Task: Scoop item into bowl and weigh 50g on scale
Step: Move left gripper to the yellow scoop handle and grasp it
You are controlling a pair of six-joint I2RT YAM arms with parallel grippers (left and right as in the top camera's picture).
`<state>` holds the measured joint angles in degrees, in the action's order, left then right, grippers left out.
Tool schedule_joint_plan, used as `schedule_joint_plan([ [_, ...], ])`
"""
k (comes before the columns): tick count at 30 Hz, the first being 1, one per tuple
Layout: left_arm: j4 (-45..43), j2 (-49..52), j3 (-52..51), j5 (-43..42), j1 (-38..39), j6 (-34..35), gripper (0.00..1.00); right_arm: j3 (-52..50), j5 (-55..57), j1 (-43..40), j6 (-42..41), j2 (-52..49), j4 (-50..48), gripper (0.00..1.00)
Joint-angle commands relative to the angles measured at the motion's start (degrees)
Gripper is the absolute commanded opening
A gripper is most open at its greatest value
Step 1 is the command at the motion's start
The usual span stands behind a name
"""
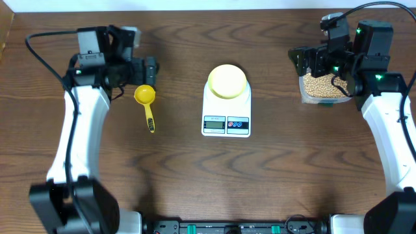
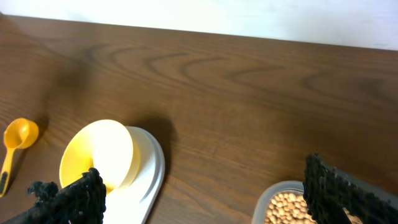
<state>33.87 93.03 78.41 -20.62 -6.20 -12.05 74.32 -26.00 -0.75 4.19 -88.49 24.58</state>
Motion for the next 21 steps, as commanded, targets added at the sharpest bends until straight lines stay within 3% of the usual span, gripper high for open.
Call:
schedule_joint_plan([
  [1,-0.7,5.2,0.9,2.3,-4.8,-0.1,0.95,1.2,-2.4,0.9,-0.1,-1.7,0.0,0.99],
  [9,-6.3,17.0,0.9,2.5,-7.3,-0.3,0.76,1.2,-2.4,2.9,-0.1,-5.1,-0.2,0.99],
  [21,-0.7,23.0,0.9,3.1,-6.7,-3.3,0.65,1.2,0.4,4.7,-0.1,-5.2,0.1,0.98],
])
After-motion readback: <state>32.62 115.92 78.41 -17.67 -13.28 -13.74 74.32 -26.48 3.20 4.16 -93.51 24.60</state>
